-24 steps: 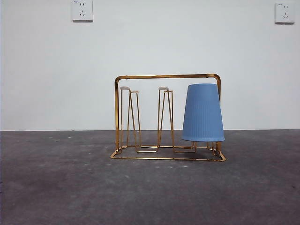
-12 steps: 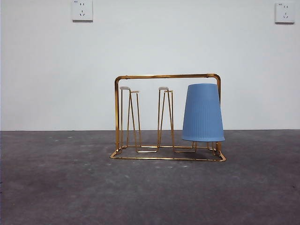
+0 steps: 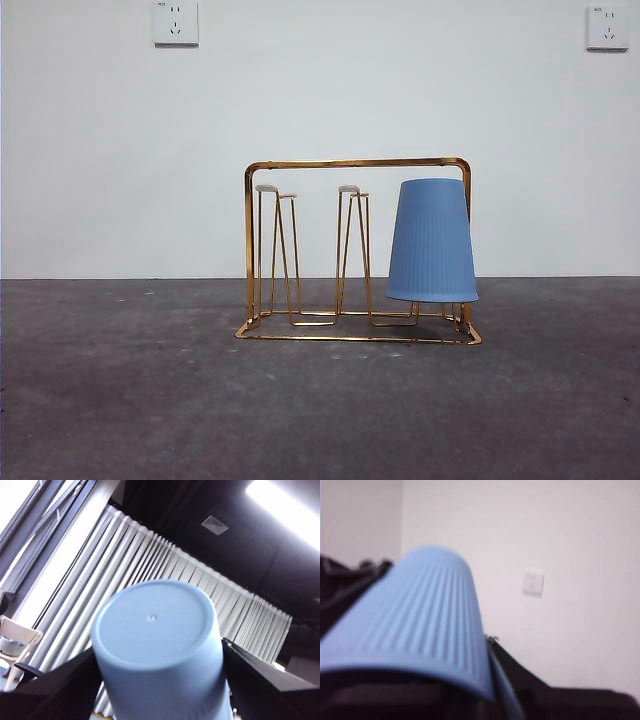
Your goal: Pick up cup 1,put cup 1 in the cup rack,pick up cup 2,put cup 2 in the cup rack
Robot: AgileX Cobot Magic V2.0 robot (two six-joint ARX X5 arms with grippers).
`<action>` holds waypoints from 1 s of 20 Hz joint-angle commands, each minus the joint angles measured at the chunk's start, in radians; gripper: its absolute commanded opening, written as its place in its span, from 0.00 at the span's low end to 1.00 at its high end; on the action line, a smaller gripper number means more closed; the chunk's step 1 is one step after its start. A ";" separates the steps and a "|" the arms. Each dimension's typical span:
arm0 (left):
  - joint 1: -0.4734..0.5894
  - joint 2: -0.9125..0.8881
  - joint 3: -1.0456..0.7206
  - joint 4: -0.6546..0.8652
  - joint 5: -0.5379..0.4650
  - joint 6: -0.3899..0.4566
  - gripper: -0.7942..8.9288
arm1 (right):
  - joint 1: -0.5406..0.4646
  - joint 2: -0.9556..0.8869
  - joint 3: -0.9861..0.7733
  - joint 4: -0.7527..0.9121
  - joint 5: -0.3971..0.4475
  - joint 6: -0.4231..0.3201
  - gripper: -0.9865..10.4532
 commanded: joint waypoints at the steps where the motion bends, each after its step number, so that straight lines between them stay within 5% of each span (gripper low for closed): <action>1: 0.021 0.001 -0.008 0.006 0.010 0.022 0.07 | 0.000 0.014 -0.011 -0.028 0.004 0.001 0.26; 7: 0.093 -0.015 -0.008 -0.084 0.031 0.040 0.07 | 0.000 0.000 -0.011 -0.134 0.049 0.020 0.28; 12: 0.159 -0.059 -0.008 -0.244 0.024 0.150 0.08 | 0.000 -0.016 -0.011 -0.256 0.098 0.020 0.28; 16: 0.207 -0.120 -0.008 -0.476 -0.040 0.331 0.08 | 0.000 -0.035 -0.011 -0.388 0.132 0.023 0.28; 20: 0.228 -0.182 -0.008 -0.767 -0.275 0.609 0.08 | 0.000 -0.041 -0.011 -0.518 0.140 0.024 0.28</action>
